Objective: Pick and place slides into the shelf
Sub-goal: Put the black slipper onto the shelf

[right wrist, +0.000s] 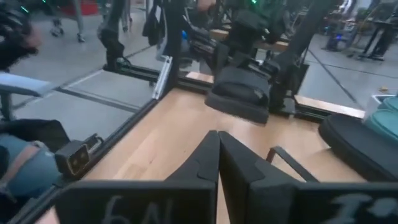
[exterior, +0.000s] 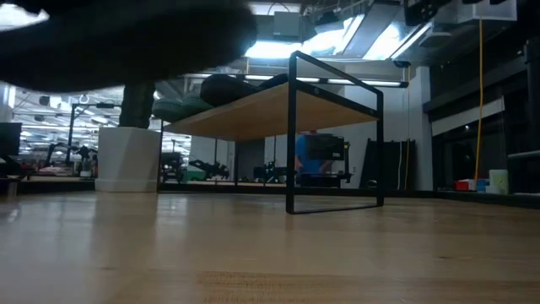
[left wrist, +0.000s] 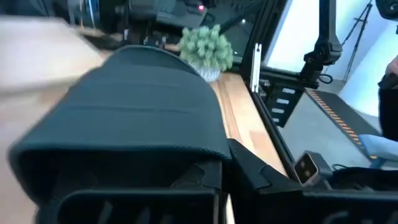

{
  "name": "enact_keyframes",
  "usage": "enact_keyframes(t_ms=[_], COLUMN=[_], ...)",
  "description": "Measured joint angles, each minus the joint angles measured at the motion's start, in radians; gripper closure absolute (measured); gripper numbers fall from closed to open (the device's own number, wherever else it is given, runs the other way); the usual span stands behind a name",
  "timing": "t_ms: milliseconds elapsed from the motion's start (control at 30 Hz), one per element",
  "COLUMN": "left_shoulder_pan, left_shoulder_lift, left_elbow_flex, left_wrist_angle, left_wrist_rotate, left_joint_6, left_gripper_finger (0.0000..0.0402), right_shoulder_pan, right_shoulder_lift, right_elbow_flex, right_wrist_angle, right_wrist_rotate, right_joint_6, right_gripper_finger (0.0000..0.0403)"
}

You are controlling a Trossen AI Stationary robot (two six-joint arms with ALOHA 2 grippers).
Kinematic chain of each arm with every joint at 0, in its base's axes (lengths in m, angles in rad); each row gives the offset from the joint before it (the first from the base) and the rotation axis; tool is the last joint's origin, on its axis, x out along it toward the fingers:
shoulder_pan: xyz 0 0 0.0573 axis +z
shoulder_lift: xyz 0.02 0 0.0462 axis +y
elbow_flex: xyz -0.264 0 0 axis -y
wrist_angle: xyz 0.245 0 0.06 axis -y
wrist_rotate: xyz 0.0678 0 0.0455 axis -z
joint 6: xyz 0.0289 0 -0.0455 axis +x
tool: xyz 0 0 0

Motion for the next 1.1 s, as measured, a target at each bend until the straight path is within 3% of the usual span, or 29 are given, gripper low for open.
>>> enact_keyframes(t_ms=[233, 567, 933, 1100], left_shoulder_pan=[0.028, 0.133, 0.178, 0.190], left_shoulder_lift=[0.121, 0.255, 0.291, 0.291], left_elbow_flex=[0.149, 0.278, 0.364, 0.376], left_wrist_angle=[0.000, 0.001, 0.004, 0.004], left_wrist_rotate=[-0.037, -0.039, -0.114, -0.113], left_joint_6=[0.178, 0.338, 0.507, 0.551], left_gripper_finger=[0.0401, 0.0401, 0.0401, 0.0401], right_shoulder_pan=[0.019, 0.033, 0.041, 0.010], right_shoulder_lift=[0.102, 0.251, 0.339, 0.353], right_elbow_flex=[0.108, 0.401, 0.548, 0.553], right_wrist_angle=[-0.028, -0.380, -0.394, -0.380], right_wrist_rotate=[0.036, -0.001, -0.001, 0.000], right_joint_6=[0.018, 0.267, 0.270, 0.284], right_gripper_finger=[0.0391, 0.0391, 0.0388, 0.0354])
